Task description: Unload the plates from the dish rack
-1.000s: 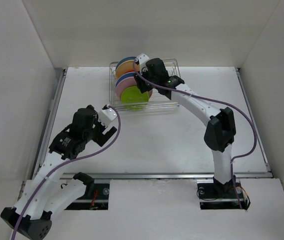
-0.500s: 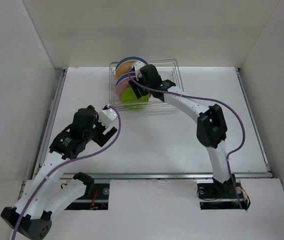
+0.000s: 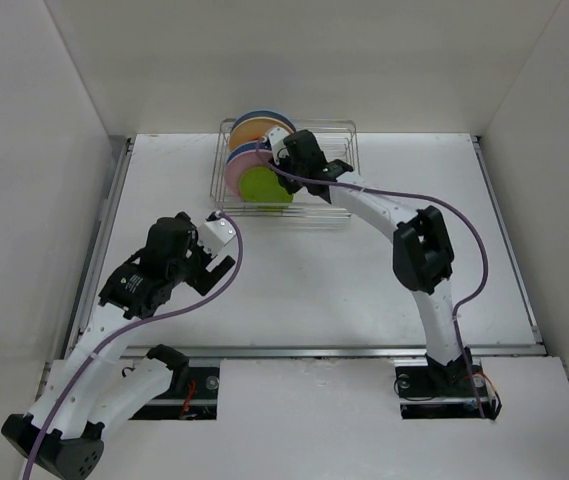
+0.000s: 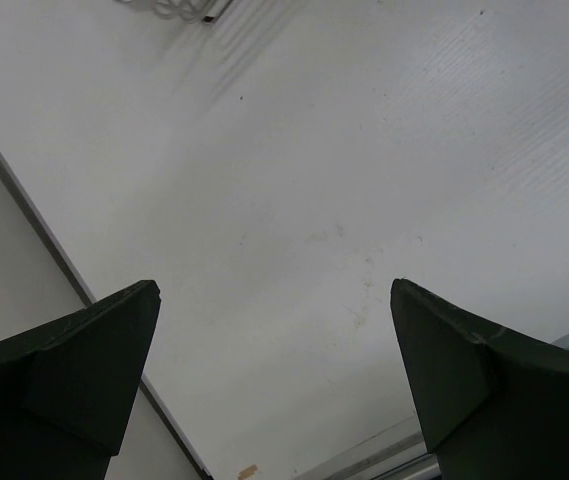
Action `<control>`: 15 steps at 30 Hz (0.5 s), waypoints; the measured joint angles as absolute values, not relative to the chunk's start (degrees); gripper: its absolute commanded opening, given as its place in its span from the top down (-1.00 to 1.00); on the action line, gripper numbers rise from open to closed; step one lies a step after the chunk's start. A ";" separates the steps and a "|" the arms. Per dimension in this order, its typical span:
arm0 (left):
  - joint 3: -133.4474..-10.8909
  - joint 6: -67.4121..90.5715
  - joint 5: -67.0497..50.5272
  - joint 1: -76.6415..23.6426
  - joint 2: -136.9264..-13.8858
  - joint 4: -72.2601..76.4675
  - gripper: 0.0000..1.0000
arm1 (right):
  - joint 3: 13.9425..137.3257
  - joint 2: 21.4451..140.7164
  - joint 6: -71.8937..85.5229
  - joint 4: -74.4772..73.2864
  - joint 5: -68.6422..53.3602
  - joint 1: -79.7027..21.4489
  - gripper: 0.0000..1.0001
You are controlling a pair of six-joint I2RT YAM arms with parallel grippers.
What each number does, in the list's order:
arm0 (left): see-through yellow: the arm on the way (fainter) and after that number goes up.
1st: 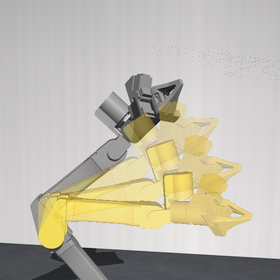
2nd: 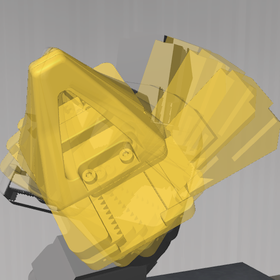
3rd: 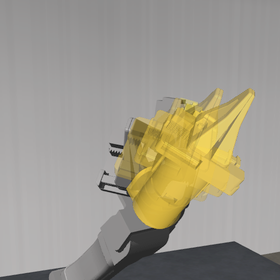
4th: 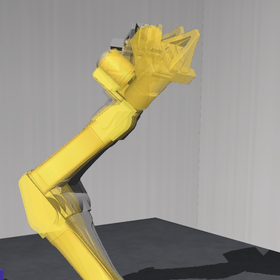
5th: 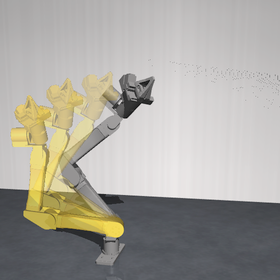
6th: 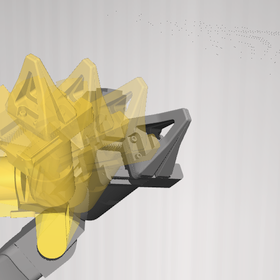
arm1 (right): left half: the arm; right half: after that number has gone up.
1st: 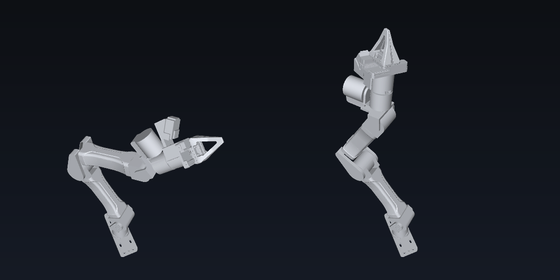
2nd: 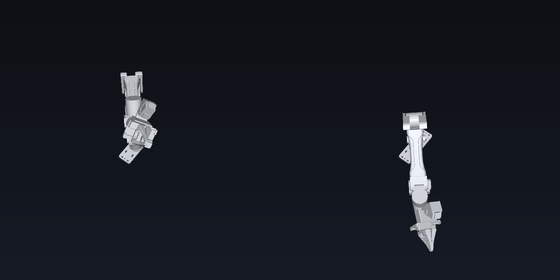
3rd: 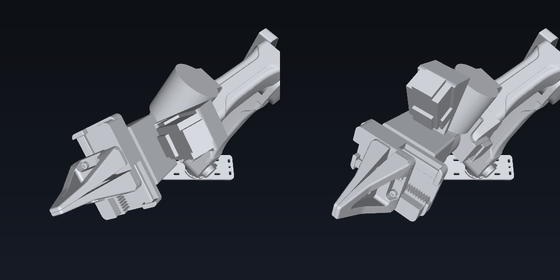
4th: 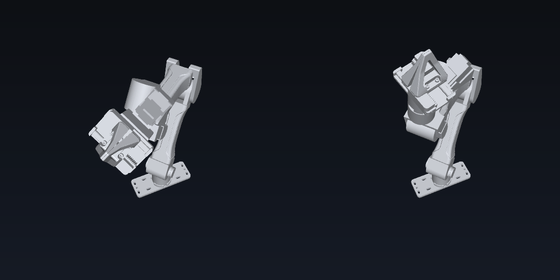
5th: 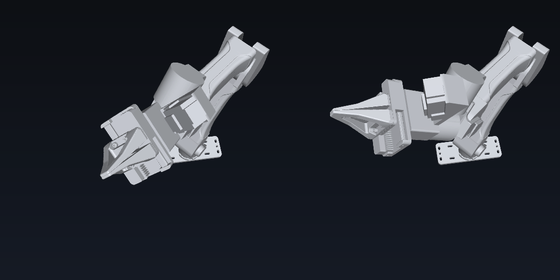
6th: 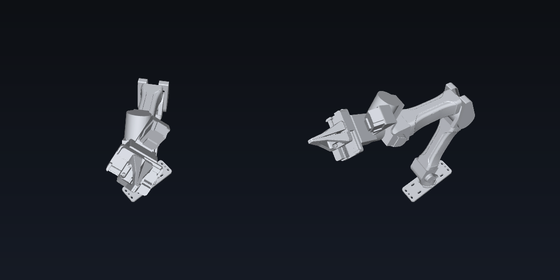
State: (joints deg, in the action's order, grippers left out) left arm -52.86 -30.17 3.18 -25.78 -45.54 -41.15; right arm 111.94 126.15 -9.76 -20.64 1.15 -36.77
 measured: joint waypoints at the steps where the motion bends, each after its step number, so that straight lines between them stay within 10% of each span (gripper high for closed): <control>1: -52.86 -30.17 3.14 -25.78 -45.52 -41.23 -1.00 | 111.59 125.29 -10.44 -20.75 1.30 -37.10 0.97; 15: -58.59 -27.35 3.88 -25.78 -47.46 -42.52 -1.00 | 106.61 104.95 -8.86 -22.35 9.69 -42.46 1.00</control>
